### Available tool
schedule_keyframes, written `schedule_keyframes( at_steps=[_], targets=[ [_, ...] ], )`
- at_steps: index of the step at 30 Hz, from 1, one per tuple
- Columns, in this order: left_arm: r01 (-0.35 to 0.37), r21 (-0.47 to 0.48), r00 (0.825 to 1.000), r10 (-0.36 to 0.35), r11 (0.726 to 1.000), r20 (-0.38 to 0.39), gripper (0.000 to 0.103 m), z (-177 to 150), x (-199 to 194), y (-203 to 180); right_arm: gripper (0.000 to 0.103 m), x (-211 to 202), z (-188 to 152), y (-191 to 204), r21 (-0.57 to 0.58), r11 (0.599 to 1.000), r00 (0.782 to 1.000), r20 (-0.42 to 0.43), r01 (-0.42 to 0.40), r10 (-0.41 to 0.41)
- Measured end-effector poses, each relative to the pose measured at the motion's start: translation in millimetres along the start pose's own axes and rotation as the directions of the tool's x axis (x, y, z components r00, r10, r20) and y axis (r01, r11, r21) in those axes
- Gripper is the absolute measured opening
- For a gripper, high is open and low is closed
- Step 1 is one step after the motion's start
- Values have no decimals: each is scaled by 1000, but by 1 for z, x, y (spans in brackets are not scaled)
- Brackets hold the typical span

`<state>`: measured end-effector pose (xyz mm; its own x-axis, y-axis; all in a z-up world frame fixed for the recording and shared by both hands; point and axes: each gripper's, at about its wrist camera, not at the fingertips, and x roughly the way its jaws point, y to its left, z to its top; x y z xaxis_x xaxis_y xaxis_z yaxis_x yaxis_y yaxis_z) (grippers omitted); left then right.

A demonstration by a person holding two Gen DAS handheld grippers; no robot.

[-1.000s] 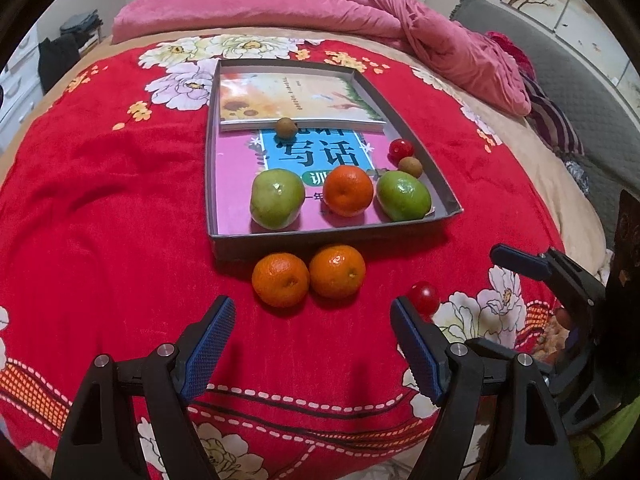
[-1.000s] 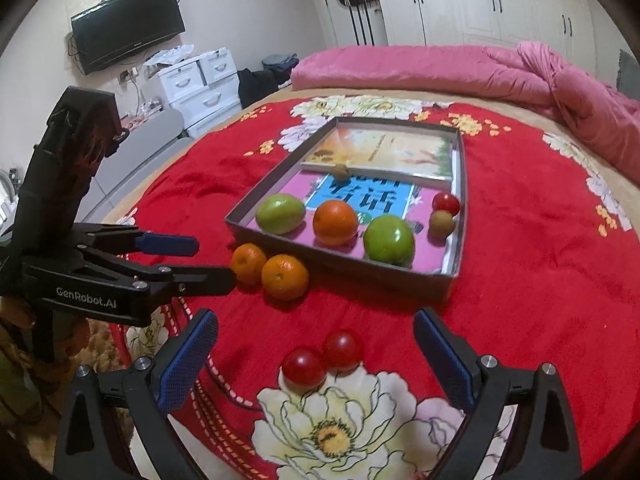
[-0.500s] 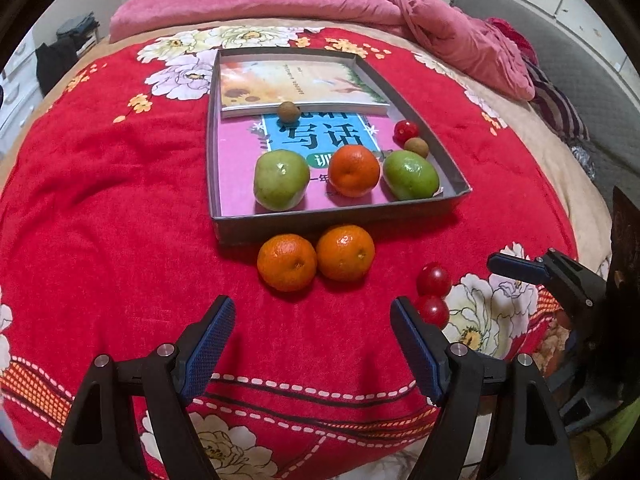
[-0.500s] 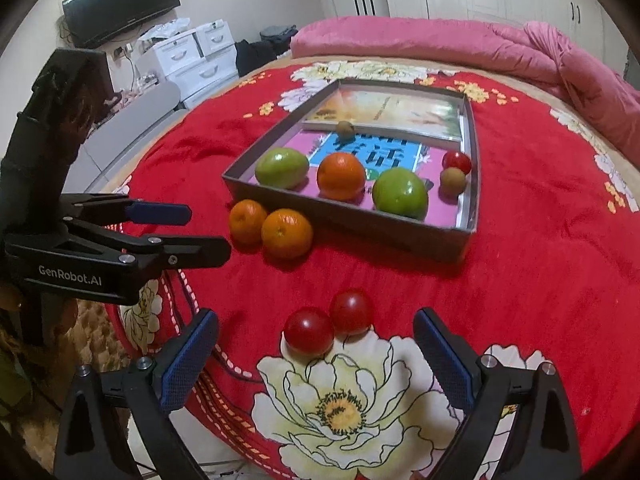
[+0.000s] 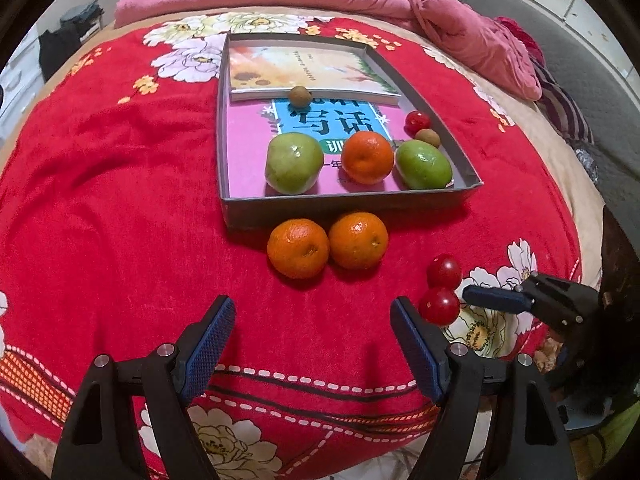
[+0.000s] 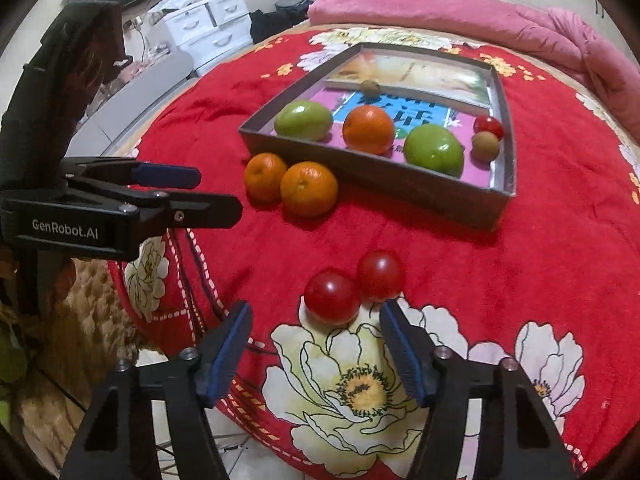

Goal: Organize fruits
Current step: 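Close right tool on a cherry tomato while left tool moves to an orange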

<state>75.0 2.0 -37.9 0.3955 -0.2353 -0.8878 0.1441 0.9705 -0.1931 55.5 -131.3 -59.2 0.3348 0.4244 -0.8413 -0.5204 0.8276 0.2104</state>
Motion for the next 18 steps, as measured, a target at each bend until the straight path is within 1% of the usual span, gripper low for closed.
schedule_keyframes(
  at_steps=[3,9,11,16,18],
  targets=[
    [17,-20,1000,-18,1000,-10,81,0,4,4,54,4,-1,-1,3,1000,1000,-13,-8,8],
    [21,-35,1000,-21,999,-17,81,0,9,6,44,10,0,-2,-1,1000,1000,-21,12,-12],
    [27,-41,999,-28,999,-16,81,0,11,7,42,12,1,-3,-1,1000,1000,-21,18,-18],
    [34,-70,999,-34,997,-6,81,1,13,12,41,14,2,-3,-7,1000,1000,-16,24,-24],
    [41,-84,999,-41,996,2,81,1,14,15,39,16,2,-3,-15,999,999,-14,30,-30]
  ],
)
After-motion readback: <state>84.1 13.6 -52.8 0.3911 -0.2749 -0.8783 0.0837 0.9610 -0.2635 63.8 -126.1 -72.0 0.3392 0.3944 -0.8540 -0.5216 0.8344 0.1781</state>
